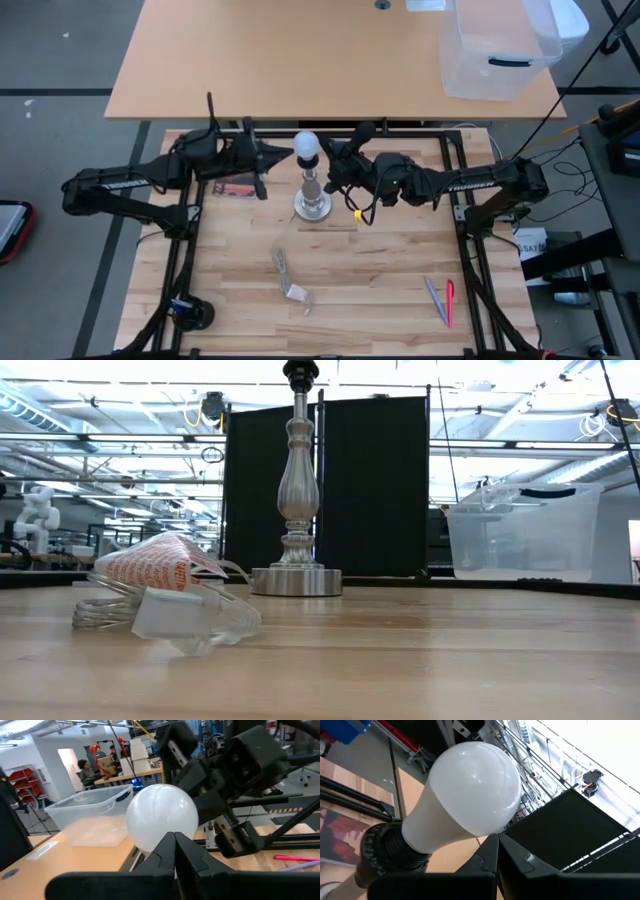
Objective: Screw lightbulb
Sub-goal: Insert the lightbulb into the silver lamp, then remove the lightbulb from the silver lamp and put it on the table
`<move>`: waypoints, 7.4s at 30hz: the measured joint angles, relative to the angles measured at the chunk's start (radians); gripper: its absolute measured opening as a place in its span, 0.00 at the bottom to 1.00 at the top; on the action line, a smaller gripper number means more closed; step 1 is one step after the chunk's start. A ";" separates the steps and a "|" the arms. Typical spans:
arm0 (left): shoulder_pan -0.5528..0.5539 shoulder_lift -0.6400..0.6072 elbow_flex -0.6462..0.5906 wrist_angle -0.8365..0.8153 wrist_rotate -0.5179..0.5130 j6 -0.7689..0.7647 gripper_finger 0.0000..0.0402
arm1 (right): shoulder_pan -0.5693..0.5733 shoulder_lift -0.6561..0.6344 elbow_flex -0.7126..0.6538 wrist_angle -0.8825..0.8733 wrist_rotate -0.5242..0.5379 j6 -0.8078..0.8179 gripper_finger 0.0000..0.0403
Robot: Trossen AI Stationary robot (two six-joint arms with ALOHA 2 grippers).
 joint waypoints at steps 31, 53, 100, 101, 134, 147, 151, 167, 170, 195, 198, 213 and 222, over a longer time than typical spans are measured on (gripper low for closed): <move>0.088 0.018 -0.001 0.046 0.018 -0.040 0.00 | 0.110 0.001 0.000 -0.145 0.109 0.045 0.00; -0.055 0.017 -0.001 0.030 0.014 0.022 0.00 | -0.004 0.000 0.000 0.002 0.020 -0.013 0.00; -0.046 0.014 -0.001 -0.030 -0.053 0.020 0.00 | 0.008 0.000 0.000 -0.043 0.094 0.024 0.00; -0.046 0.014 -0.001 -0.029 -0.053 0.020 0.00 | 0.007 0.000 0.000 -0.042 0.072 0.021 0.00; 0.134 0.124 0.000 -0.023 -0.061 -0.052 0.00 | 0.183 0.001 0.000 -0.106 0.025 0.038 0.00; 0.097 0.012 -0.001 0.002 0.011 -0.006 0.00 | 0.150 0.000 0.000 -0.274 -0.157 0.340 0.00; 0.063 -0.038 -0.001 0.007 0.120 -0.010 0.00 | 0.106 0.000 0.000 -0.339 -0.233 0.447 0.00; -0.136 -0.068 -0.021 -0.048 0.021 0.020 0.00 | 0.008 0.000 0.000 -0.422 0.034 0.490 0.00; -0.139 -0.068 -0.063 -0.047 -0.036 0.015 0.00 | 0.006 0.000 0.000 -0.357 0.041 0.429 0.00; 0.081 0.030 -0.473 0.407 -0.023 -0.082 0.08 | 0.035 -0.024 0.000 -0.060 0.316 0.131 0.54; 0.102 0.030 -0.473 0.422 0.053 -0.086 0.17 | 0.060 -0.054 0.000 -0.060 0.314 0.134 0.62; 0.111 0.056 -0.473 0.547 0.182 -0.086 0.56 | 0.063 -0.198 0.000 -0.238 -0.051 0.473 0.69; 0.125 0.204 -0.473 0.724 0.205 -0.122 0.56 | 0.036 -0.188 0.000 -0.224 -0.127 0.523 0.69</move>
